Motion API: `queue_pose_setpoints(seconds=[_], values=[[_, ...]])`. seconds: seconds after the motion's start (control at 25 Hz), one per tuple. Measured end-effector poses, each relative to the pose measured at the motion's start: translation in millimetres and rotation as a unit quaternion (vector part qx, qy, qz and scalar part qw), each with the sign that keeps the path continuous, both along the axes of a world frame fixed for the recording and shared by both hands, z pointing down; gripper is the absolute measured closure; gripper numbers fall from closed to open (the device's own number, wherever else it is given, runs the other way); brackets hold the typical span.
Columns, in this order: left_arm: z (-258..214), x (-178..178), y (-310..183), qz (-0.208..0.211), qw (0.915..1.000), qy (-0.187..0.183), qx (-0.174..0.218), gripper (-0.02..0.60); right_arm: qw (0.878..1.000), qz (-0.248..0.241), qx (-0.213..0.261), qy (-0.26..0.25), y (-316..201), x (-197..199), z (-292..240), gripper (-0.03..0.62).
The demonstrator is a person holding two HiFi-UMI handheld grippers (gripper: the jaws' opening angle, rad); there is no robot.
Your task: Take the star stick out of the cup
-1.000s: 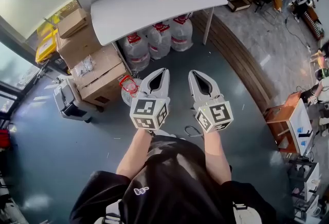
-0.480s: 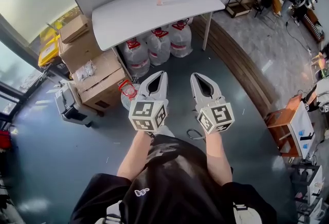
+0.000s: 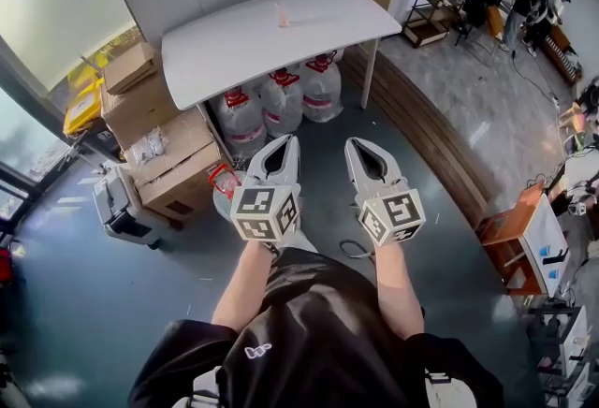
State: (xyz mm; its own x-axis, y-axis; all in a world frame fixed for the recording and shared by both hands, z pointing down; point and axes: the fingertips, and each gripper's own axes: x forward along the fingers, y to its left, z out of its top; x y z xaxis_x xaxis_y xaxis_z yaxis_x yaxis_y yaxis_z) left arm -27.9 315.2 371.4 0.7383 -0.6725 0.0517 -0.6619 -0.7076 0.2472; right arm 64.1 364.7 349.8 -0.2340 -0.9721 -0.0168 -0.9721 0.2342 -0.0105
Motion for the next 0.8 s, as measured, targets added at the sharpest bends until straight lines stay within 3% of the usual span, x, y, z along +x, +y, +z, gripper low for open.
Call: queue_pose_setpoints(seconds=[0.56,0.8], values=[[17,20,-117,-0.008,0.9996,0.024,0.009,0.58,0.999,-0.019,0.005,0.031,-111,21,21,0.588],[28,23,-188,-0.031,0.9993,0.02,0.003,0.58,1.0,-0.015,-0.007,0.008,-180,38,34,0.588]])
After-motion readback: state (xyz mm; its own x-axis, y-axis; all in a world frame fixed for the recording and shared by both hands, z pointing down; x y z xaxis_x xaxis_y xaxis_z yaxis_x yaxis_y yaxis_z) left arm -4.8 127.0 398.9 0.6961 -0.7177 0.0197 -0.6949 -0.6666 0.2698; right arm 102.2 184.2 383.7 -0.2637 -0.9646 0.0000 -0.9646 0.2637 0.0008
